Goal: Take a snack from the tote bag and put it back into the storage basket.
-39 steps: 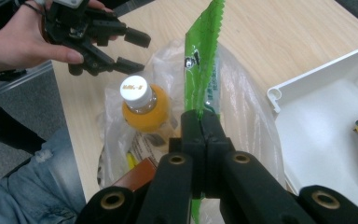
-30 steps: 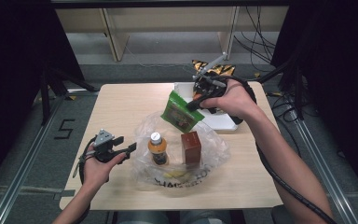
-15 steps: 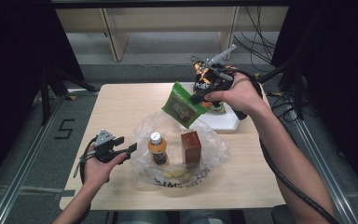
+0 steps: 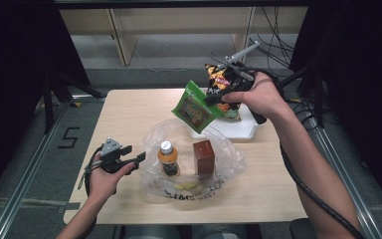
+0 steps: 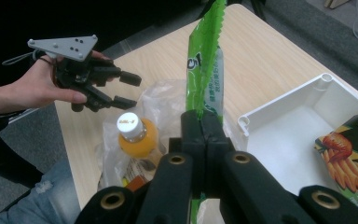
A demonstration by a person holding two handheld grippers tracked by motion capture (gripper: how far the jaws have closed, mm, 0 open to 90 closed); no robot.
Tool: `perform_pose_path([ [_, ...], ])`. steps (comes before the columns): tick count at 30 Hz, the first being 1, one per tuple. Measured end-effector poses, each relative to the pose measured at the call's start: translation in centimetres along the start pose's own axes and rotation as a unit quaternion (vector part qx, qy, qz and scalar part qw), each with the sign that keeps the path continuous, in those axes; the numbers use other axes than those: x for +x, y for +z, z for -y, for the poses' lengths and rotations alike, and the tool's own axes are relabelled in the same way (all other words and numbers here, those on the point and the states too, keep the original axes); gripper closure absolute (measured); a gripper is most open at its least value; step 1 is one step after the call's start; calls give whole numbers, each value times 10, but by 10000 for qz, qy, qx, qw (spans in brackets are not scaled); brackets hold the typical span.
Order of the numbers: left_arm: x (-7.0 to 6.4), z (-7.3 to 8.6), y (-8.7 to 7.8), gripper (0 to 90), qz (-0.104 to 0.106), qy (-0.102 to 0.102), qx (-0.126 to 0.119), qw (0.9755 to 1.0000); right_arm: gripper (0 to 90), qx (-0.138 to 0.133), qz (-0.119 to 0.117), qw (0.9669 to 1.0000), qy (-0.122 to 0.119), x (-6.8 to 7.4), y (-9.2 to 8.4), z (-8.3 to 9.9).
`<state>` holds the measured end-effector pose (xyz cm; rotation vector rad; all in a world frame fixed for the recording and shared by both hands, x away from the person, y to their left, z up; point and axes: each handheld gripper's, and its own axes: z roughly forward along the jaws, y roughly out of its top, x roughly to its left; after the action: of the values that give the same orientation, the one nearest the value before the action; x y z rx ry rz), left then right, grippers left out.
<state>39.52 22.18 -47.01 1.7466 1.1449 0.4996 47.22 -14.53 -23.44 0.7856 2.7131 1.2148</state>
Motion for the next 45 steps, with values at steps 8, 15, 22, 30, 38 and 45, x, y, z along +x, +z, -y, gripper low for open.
perform_pose_path([
  [8, 3, 1, -1, 342, -38, 4, 2, 10000, 900, -155, 97, 9998, -44, 1, -10, -1],
  [15, 2, 1, 0, 342, -24, 3, 10, 10000, 900, -195, 160, 9997, 60, -2, -19, 0],
  [22, 3, 1, 0, 343, -35, 18, 6, 10000, 900, -234, 279, 9993, 122, -7, -26, -1],
  [30, 3, 0, -2, 343, -32, 7, -20, 10000, 900, -94, 562, 9983, 92, -22, -21, 5],
  [38, 3, 0, -2, 343, -34, 9, -17, 10000, 900, 92, 660, 9977, 142, -44, -5, 12],
  [45, 3, 0, -2, 343, -10, -4, -43, 10000, 900, 203, 945, 9950, 264, -61, 6, 20],
])
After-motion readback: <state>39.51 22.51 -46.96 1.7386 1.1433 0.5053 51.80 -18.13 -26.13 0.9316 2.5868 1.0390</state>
